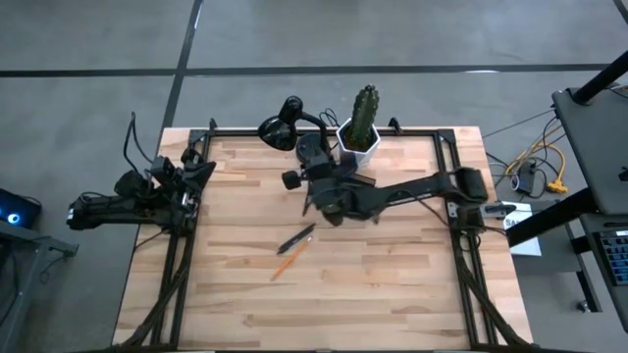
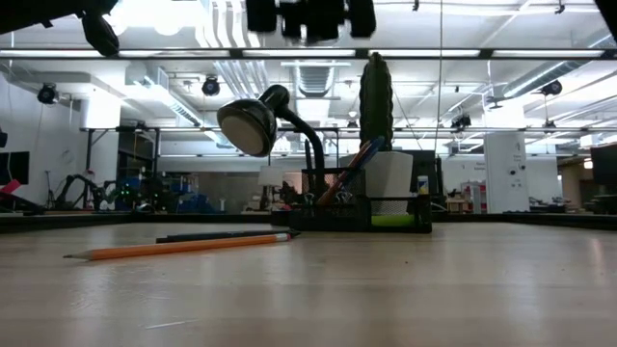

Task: Pick and place office supplies into organizer
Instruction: Put the orange pencil into the black desk organizer

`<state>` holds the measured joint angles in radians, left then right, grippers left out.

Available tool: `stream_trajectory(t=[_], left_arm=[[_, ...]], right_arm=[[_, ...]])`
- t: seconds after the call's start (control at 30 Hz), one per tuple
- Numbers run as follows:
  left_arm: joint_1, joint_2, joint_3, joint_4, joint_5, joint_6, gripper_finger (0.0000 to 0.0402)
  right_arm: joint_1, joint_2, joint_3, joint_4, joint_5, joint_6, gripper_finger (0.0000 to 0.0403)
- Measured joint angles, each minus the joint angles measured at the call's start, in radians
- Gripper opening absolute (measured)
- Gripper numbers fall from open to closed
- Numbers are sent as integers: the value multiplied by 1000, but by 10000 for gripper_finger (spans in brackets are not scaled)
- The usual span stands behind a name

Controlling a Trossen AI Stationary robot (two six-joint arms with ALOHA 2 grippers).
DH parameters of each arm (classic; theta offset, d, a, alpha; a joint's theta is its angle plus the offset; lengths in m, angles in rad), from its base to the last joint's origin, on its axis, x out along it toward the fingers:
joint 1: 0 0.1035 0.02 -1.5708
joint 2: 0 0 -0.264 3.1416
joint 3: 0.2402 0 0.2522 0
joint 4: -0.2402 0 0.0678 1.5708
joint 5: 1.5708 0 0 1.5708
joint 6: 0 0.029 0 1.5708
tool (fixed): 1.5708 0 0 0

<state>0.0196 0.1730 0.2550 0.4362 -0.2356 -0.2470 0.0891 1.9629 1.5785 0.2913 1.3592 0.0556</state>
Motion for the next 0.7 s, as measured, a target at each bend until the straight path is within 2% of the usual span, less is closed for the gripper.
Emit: stream_trajectory(t=[0.1, 0.3, 0.37, 0.53, 0.7], left_arm=[[0, 0, 0, 0, 0, -1, 0], [0, 0, 0, -1, 0, -2, 0], [0, 0, 0, 0, 0, -3, 0], [0, 0, 0, -4, 0, -4, 0], [0, -1, 0, -5, 0, -4, 0]], right_arm=[[3, -78, -11, 0, -185, -52, 75], [2, -212, -19, -38, -650, -144, 81], [3, -248, -19, -81, -763, -146, 83], [2, -296, -2, -265, -999, -154, 90], [3, -284, 61, -498, -1101, -138, 97]])
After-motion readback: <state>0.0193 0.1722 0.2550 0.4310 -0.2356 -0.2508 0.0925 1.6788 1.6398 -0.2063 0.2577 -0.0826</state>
